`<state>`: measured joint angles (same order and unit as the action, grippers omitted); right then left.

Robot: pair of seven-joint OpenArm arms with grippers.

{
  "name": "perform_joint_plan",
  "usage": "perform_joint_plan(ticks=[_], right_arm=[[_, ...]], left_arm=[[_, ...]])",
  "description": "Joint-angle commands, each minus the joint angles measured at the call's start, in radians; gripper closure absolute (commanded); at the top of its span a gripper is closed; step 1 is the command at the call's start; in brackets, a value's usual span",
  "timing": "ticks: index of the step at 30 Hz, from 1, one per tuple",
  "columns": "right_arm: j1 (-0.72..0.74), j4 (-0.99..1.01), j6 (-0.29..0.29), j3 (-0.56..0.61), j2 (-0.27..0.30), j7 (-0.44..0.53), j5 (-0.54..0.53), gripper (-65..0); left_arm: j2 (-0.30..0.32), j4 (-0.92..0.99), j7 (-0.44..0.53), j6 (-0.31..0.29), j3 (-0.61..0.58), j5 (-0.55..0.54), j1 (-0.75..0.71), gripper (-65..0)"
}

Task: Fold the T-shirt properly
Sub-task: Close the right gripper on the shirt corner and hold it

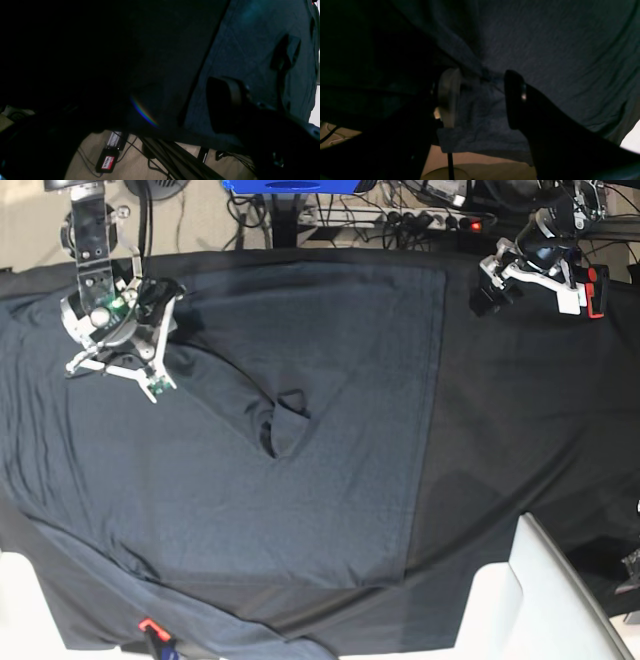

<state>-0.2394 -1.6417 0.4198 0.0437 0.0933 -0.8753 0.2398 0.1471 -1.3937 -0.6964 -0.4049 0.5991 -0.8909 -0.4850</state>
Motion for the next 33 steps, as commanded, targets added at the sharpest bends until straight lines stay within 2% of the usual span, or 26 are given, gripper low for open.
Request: perform_joint_plan(ticks=[1,17,18,21,23,28,30,33], right_arm=[[0.010,-0.012,-0.003,-0.001,0.004,0.006,0.005,-27.8],[0.028,0.051,-0.003,-0.001,0.001,0.015,0.003,-26.9],[0.030,0.051,-0.003,-0.001,0.001,0.015,0.003,-24.8],[0.036,0.056,-0.003,-0.001,0.001,0.014,0.003,-12.0],[0.039,0.059,-0.003,-0.001,0.000,0.012,0.003,-6.3],[0.042,0.057,-0.003,-0.001,-0.019,0.012,0.003,-4.8],[0.042,0.050,-0.003,-0.001,-0.020,0.008,0.003,0.0],[0.042,0.050,-0.003,0.000,-0.020,0.006,0.003,0.0]], left_arm=[[0.010,-0.013,0.001,-0.007,0.005,-0.007,-0.005,-56.3],[0.010,-0.009,0.001,-0.007,0.005,-0.007,-0.005,-56.3],[0.010,-0.008,0.001,-0.007,0.005,-0.007,-0.005,-56.3],[0.010,-0.006,0.001,-0.007,0.005,-0.006,-0.005,-56.3],[0.010,-0.006,0.001,-0.009,0.005,-0.006,-0.005,-56.3],[0.010,-0.006,0.001,-0.009,0.005,-0.006,-0.005,-56.3],[0.010,-0.006,0.001,-0.009,0.005,-0.006,-0.005,-56.3],[0.010,-0.005,0.001,-0.009,0.005,-0.006,-0.005,-56.3]])
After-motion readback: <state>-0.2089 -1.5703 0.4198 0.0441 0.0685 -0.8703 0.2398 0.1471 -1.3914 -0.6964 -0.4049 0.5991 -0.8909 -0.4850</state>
